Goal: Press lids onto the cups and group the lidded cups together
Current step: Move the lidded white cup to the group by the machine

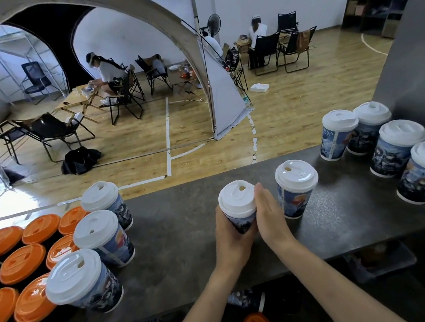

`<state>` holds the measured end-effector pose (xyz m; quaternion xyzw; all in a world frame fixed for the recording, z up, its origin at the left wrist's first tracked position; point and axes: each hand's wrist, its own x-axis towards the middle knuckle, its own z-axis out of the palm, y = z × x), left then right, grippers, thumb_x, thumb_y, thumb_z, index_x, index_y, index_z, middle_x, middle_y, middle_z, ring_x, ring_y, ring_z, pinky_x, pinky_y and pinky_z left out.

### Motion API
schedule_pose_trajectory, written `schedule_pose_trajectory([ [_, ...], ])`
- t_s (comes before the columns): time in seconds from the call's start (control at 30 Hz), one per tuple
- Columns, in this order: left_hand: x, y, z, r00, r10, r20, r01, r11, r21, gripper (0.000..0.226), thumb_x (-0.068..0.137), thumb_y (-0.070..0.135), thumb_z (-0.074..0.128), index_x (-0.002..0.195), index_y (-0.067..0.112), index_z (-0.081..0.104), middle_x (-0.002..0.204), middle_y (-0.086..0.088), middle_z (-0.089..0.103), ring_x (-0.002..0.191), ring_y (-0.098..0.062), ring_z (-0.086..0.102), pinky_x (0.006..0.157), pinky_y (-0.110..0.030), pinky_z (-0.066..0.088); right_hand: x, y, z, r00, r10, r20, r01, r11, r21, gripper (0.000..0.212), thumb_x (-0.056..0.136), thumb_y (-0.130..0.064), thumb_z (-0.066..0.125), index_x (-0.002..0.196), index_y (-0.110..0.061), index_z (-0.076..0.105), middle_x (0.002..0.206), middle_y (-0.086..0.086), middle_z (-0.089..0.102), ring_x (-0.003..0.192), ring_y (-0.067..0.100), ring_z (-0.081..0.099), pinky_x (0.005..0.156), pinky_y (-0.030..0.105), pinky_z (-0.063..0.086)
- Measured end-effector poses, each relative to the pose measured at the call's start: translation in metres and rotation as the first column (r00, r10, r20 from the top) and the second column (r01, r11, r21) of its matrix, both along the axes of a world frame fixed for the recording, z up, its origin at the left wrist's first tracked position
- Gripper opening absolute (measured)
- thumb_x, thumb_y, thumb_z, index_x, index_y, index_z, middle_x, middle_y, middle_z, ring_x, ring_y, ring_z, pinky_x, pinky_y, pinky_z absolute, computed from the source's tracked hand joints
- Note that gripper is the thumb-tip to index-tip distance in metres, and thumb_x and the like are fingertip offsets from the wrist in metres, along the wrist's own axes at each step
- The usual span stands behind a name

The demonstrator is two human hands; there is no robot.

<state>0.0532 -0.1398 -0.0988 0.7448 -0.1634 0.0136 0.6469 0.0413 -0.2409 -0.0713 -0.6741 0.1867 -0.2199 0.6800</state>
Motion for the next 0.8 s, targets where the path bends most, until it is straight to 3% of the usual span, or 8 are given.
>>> schedule_pose_trajectory([
  [0.13,-0.001,-0.004,0.001,1.000,0.012,-0.028,-0.012,1.000,-0.008,0.081,0.070,0.015,0.095,0.136,0.024,0.048,0.131,0.019,0.061,0.120,0.012,0.058,0.096,-0.009,0.046,-0.002,0.005,-0.008,0.999,-0.002,0.045,0.002,1.000,-0.007,0.059,0.093,-0.061,0.033,0.118,-0.019,0.064,0.120,0.002,0.068,0.119,0.013,0.061,0.107,0.040,0.045],
  [0.2,0.011,0.005,0.000,0.992,-0.096,-0.079,0.098,0.995,0.026,0.086,0.065,0.018,0.094,0.136,0.027,0.047,0.132,0.016,0.063,0.120,0.010,0.059,0.099,-0.014,0.048,-0.001,-0.002,-0.007,0.999,0.033,0.027,-0.032,0.998,-0.050,0.055,0.097,-0.056,0.032,0.115,-0.017,0.066,0.116,0.003,0.069,0.116,0.014,0.062,0.104,0.037,0.046],
  [0.3,0.023,0.018,-0.002,0.969,-0.224,-0.108,0.234,0.967,0.097,0.087,0.069,0.014,0.094,0.141,0.025,0.046,0.136,0.012,0.062,0.125,0.002,0.059,0.106,-0.021,0.049,-0.002,-0.017,-0.001,0.991,0.129,-0.023,-0.130,0.990,-0.047,0.041,0.110,-0.033,0.032,0.113,-0.011,0.067,0.113,0.003,0.070,0.112,0.012,0.061,0.097,0.027,0.047],
  [0.4,0.013,0.014,0.000,0.984,-0.177,-0.035,0.180,0.979,0.096,0.084,0.076,0.010,0.090,0.144,0.024,0.043,0.140,0.015,0.059,0.130,0.003,0.055,0.109,-0.018,0.045,0.000,-0.022,-0.002,0.985,0.164,-0.053,-0.165,0.986,-0.010,0.042,0.110,-0.034,0.031,0.123,-0.014,0.065,0.123,0.000,0.068,0.117,0.008,0.060,0.090,0.012,0.046],
  [0.5,0.000,0.005,-0.001,0.996,-0.085,0.007,0.085,0.996,0.033,0.080,0.078,0.010,0.089,0.142,0.028,0.043,0.139,0.019,0.058,0.130,0.006,0.054,0.105,-0.013,0.044,-0.001,-0.008,-0.002,0.992,0.130,0.001,-0.130,0.990,0.055,0.049,0.106,-0.047,0.034,0.129,-0.017,0.063,0.127,-0.004,0.067,0.120,0.003,0.060,0.102,0.019,0.046],
  [0.57,-0.006,0.000,-0.002,0.999,-0.023,0.023,0.023,1.000,0.010,0.079,0.078,0.014,0.090,0.141,0.027,0.045,0.137,0.019,0.059,0.128,0.007,0.055,0.103,-0.014,0.046,-0.005,0.002,-0.005,0.995,0.085,0.060,-0.087,0.995,0.042,0.043,0.107,-0.040,0.031,0.131,-0.019,0.061,0.126,-0.006,0.067,0.120,-0.001,0.059,0.102,0.016,0.044],
  [0.67,-0.012,-0.005,-0.005,1.000,0.013,0.007,-0.013,1.000,-0.007,0.079,0.077,0.012,0.090,0.139,0.025,0.044,0.136,0.019,0.058,0.127,0.009,0.055,0.101,-0.013,0.046,-0.006,0.005,-0.002,0.995,0.035,0.094,-0.038,0.999,0.021,0.036,0.109,-0.029,0.029,0.122,-0.022,0.062,0.119,-0.007,0.067,0.111,-0.008,0.060,0.094,0.010,0.044],
  [0.8,0.003,0.005,-0.005,0.987,-0.140,-0.073,0.144,0.988,0.051,0.080,0.077,0.003,0.088,0.132,0.040,0.043,0.135,0.020,0.058,0.124,0.012,0.056,0.102,-0.013,0.046,-0.003,-0.008,0.003,0.999,0.050,0.021,-0.050,0.999,-0.014,0.035,0.110,-0.019,0.031,0.106,-0.031,0.064,0.109,-0.013,0.069,0.101,-0.013,0.062,0.086,0.007,0.045],
])
